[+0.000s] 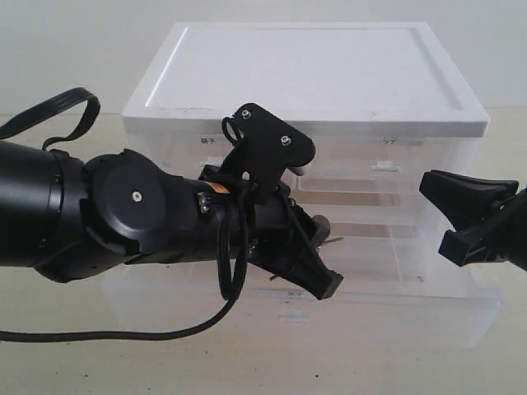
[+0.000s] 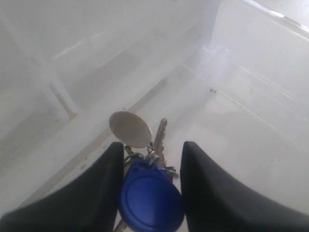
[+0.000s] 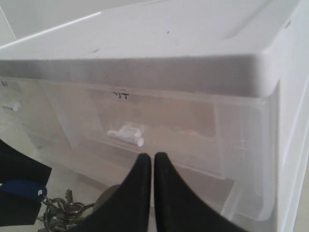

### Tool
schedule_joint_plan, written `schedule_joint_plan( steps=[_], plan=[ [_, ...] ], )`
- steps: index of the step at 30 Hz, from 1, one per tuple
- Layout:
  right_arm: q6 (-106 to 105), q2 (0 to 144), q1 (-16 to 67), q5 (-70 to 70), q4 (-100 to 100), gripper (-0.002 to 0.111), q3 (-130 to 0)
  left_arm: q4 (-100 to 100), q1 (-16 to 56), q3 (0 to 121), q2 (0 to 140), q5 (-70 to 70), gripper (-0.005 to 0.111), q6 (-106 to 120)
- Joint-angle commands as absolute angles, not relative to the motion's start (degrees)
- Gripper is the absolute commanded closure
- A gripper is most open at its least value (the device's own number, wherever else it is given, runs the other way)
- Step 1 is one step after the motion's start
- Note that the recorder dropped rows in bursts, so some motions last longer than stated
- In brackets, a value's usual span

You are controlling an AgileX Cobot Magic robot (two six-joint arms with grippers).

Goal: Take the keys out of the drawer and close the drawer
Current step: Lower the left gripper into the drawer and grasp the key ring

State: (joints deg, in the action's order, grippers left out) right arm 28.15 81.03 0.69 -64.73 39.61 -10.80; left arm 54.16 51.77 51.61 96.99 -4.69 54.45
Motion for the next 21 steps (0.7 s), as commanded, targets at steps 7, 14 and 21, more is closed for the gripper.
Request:
schedule_joint_plan(
  steps=[7, 14, 21],
  plan=[
    [28.1, 81.2, 0.6, -64.9, 39.3, 0.108, -11.0, 54.4, 52.0, 50.9, 94.8, -5.8, 0.102, 55.9],
    [28.1, 81.2, 0.6, -64.9, 39.3, 0.108, -11.0, 54.4, 52.0, 50.6, 89.0, -4.2, 0.102, 56.3],
    [28.1, 81.2, 0.6, -64.9, 39.3, 0.108, -11.0, 54.0, 52.0, 50.6, 83.1, -1.3, 0.102, 56.5]
  ],
)
